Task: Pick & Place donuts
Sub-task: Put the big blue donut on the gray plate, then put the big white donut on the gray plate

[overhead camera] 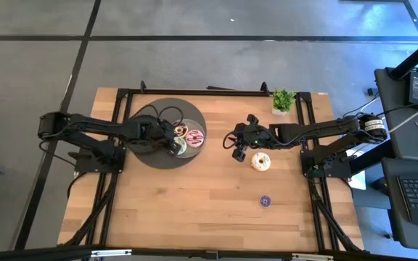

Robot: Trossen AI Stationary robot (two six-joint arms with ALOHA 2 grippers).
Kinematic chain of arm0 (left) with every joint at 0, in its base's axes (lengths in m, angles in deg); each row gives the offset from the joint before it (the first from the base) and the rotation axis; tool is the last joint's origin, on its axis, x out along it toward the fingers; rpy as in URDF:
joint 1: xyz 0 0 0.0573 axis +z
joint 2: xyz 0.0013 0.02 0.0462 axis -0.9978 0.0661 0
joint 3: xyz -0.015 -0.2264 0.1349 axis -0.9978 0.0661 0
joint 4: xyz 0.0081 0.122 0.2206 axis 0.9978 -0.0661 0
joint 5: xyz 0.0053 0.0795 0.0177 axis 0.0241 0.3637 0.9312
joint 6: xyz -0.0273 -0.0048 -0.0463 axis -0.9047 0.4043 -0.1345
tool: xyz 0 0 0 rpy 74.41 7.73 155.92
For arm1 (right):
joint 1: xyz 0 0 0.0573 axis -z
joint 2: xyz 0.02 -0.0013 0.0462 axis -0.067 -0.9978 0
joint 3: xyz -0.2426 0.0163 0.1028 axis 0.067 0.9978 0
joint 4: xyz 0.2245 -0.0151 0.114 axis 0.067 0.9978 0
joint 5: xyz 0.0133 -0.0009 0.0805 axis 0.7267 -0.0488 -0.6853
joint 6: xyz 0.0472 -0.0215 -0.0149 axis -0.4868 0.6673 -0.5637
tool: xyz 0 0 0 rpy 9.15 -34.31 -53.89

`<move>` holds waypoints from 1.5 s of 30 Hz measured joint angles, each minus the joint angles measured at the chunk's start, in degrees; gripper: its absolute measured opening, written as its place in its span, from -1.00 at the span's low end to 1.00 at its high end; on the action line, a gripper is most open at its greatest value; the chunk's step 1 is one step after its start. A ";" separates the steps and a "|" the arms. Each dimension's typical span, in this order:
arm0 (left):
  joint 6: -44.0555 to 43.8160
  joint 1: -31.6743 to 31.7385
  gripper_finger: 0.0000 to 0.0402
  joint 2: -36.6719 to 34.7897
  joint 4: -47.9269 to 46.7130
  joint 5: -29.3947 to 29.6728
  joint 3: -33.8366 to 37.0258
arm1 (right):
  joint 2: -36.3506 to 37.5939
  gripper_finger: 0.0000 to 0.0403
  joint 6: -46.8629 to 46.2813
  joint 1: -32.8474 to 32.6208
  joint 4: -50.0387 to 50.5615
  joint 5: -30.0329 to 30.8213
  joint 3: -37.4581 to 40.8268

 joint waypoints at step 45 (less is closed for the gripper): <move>-1.51 -1.00 -0.29 -0.71 24.72 -13.39 -6.67 | 12.31 -0.49 -26.82 0.03 36.83 -5.41 0.35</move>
